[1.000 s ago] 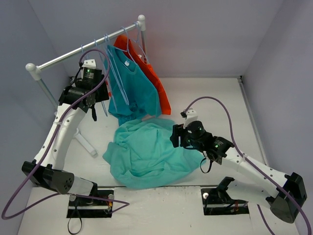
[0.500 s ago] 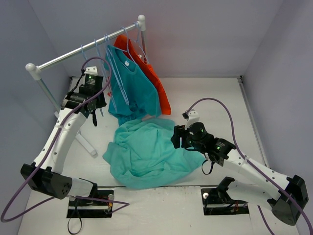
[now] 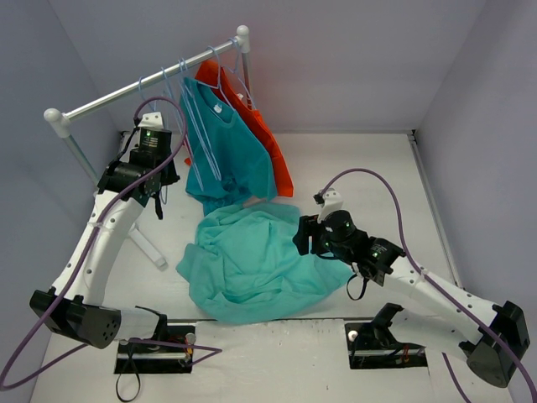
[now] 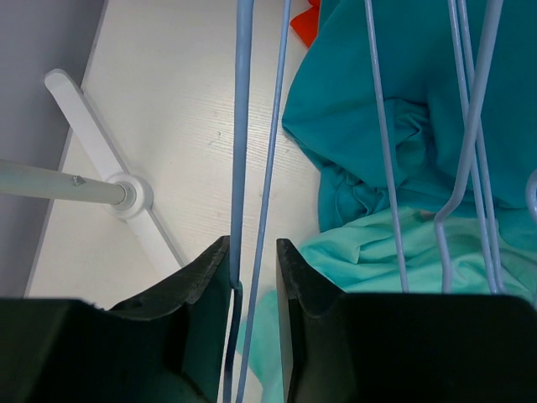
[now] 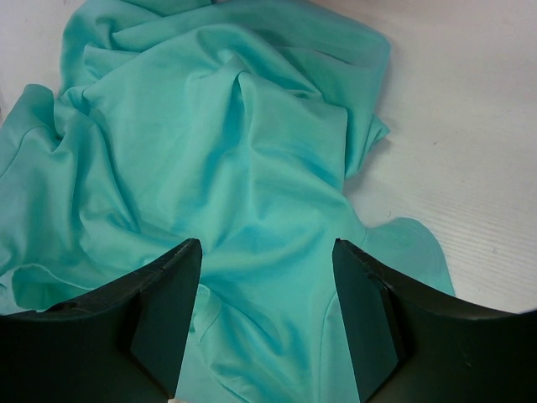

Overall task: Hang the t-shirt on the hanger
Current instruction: Pick up the hanger from the clothesline.

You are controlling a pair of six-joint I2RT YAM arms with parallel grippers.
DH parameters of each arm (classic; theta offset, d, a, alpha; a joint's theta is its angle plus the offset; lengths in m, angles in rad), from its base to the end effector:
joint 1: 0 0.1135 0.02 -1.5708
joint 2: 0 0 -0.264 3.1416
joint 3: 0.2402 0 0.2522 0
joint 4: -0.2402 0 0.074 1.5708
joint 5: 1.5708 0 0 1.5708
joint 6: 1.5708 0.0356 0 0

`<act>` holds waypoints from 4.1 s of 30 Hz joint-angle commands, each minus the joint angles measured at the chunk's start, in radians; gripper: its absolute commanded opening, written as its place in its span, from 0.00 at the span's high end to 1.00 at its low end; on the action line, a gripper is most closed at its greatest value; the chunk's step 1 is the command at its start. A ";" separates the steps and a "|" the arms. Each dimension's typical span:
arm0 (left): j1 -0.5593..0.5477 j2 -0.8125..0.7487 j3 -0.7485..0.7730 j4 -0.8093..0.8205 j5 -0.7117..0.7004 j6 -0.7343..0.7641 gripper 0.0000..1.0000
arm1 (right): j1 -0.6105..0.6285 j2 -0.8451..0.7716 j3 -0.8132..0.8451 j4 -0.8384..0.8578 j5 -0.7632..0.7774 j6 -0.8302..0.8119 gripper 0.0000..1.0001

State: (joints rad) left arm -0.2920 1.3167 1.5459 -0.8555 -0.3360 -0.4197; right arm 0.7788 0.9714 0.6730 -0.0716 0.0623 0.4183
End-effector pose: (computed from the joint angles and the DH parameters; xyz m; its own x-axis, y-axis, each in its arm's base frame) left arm 0.2579 -0.0653 0.4200 -0.5191 -0.2457 -0.8186 -0.2142 0.9646 -0.1537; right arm 0.1617 0.1564 0.2772 -0.5032 0.0730 -0.8611 -0.4983 0.7896 0.3582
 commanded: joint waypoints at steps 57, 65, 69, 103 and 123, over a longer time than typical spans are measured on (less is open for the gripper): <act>0.011 -0.519 -0.077 -0.119 0.011 0.243 1.00 | 0.005 0.034 -0.023 0.039 -0.029 0.013 0.39; 0.011 -0.502 -0.094 0.090 -0.039 0.284 1.00 | 0.007 0.039 -0.023 0.038 -0.033 0.011 0.39; 0.011 -0.508 -0.084 0.180 -0.055 0.298 1.00 | 0.007 0.033 -0.027 0.038 -0.033 0.010 0.38; -0.067 -0.589 -0.043 -0.377 0.457 0.363 1.00 | 0.008 0.077 -0.015 0.036 -0.052 -0.027 0.38; -0.093 -0.612 -0.114 -0.349 0.895 0.491 1.00 | 0.015 0.168 -0.006 0.039 -0.068 0.007 0.39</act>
State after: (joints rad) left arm -0.3762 0.6796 1.4422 -1.2694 0.4158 0.0280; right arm 0.7872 1.1103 0.6289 -0.0709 -0.0097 0.4052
